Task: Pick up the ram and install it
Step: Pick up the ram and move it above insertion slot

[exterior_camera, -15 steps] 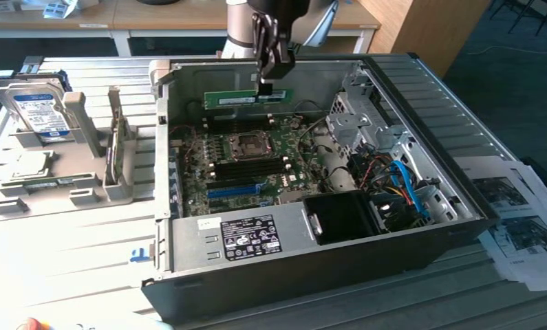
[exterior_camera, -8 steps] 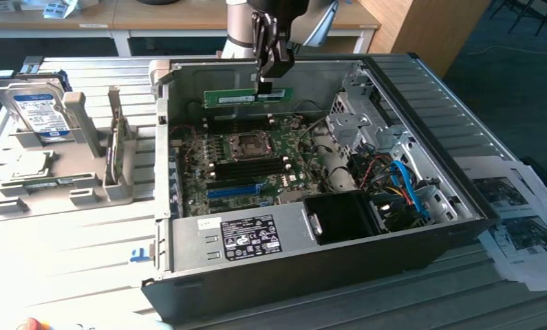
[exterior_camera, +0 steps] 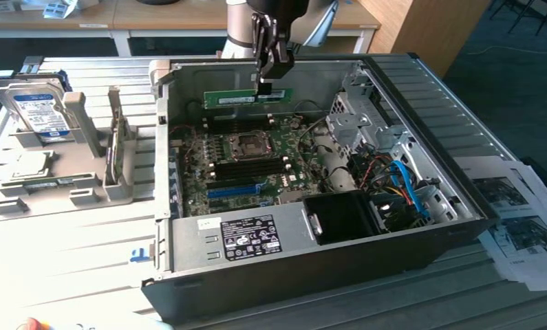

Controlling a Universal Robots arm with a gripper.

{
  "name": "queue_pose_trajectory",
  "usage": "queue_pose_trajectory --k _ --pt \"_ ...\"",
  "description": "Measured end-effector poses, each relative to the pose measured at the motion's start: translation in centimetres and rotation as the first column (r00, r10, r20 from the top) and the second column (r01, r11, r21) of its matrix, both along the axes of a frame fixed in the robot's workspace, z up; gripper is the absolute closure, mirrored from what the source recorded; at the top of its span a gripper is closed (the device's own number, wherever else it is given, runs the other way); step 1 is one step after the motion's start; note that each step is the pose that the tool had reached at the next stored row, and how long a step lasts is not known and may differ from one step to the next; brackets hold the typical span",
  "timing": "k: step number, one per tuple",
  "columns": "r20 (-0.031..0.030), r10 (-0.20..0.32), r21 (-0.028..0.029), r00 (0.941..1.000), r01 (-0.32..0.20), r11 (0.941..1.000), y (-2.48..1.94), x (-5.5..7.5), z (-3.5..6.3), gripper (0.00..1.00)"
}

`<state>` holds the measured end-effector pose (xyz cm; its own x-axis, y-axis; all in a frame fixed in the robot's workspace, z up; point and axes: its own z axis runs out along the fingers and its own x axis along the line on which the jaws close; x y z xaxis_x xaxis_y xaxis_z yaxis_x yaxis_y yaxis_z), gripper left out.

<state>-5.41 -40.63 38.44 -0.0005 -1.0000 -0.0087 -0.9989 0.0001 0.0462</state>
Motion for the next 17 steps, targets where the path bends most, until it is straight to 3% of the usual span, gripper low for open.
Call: queue_pose_trajectory --k 17 --pt "0.0000 0.000 0.0002 1.0000 0.000 1.0000 0.00 0.00 -0.41 0.88"
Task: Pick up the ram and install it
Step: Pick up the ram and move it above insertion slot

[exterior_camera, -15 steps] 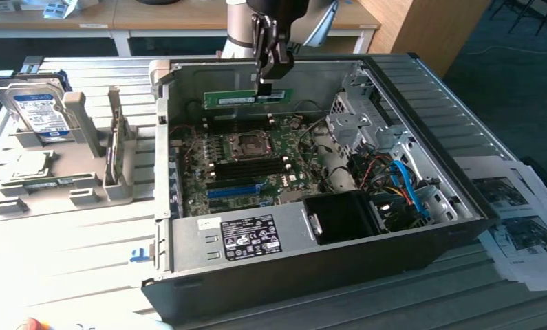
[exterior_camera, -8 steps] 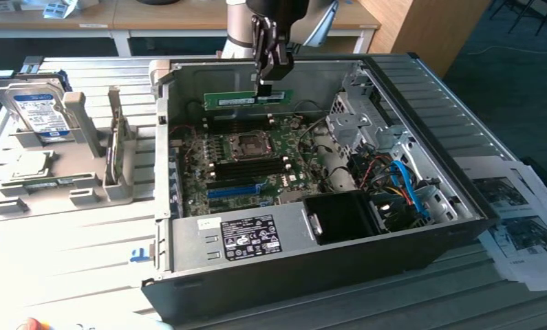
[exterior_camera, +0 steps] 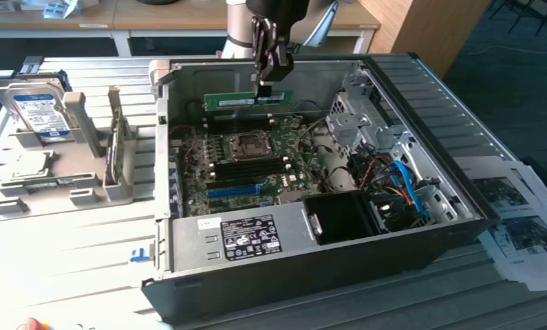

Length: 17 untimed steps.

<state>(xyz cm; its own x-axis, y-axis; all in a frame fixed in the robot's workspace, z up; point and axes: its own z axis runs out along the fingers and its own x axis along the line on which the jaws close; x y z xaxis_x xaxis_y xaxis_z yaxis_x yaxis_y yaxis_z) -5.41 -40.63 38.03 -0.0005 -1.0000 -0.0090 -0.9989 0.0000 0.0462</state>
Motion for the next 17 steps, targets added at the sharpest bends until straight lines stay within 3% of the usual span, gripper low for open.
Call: queue_pose_trajectory --k 9,14,17 --pt "-0.0001 0.000 -0.0001 1.0000 0.000 1.0000 0.00 0.00 -0.01 0.88" --pt "-0.0097 0.000 0.0001 1.0000 0.000 1.0000 0.00 0.00 -0.02 0.88" --pt "-0.0101 0.000 0.0000 0.9999 0.000 1.0000 0.00 0.00 -0.02 0.88"
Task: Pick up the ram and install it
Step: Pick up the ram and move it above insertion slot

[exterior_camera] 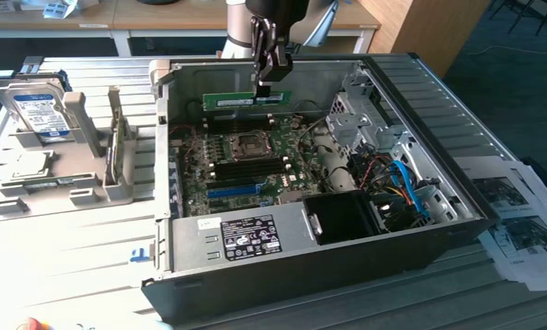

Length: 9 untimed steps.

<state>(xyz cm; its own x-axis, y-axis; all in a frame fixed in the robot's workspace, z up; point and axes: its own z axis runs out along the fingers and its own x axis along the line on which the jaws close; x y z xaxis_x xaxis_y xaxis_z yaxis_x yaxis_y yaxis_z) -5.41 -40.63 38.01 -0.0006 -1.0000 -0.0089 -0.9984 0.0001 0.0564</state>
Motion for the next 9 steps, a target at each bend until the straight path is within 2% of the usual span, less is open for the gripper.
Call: queue_pose_trajectory --k 9 --pt "0.0000 0.000 0.0000 1.0000 0.000 1.0000 0.00 0.21 0.00 0.88"
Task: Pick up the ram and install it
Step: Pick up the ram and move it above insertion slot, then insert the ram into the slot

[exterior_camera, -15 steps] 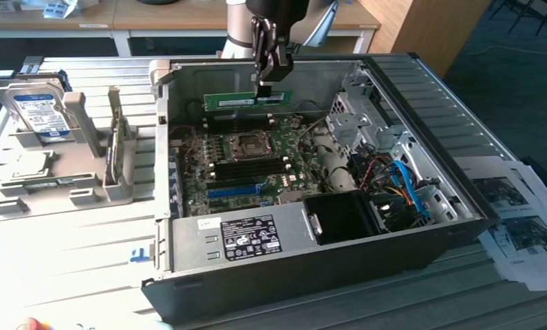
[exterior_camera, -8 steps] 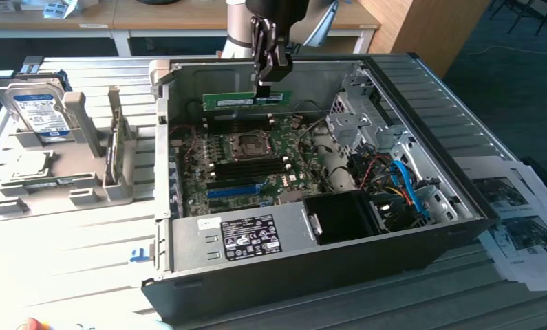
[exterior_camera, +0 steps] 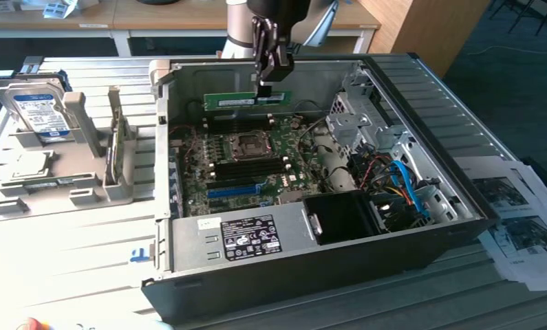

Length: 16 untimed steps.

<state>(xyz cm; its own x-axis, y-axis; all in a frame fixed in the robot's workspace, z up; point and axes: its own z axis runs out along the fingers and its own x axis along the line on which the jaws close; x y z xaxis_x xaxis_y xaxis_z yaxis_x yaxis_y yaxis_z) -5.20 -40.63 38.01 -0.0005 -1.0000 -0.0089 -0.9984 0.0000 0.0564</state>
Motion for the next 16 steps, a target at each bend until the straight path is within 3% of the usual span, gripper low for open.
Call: queue_pose_trajectory --k 16 --pt "0.0000 0.000 0.0001 1.0000 0.000 1.0000 0.00 0.28 -0.02 0.88"
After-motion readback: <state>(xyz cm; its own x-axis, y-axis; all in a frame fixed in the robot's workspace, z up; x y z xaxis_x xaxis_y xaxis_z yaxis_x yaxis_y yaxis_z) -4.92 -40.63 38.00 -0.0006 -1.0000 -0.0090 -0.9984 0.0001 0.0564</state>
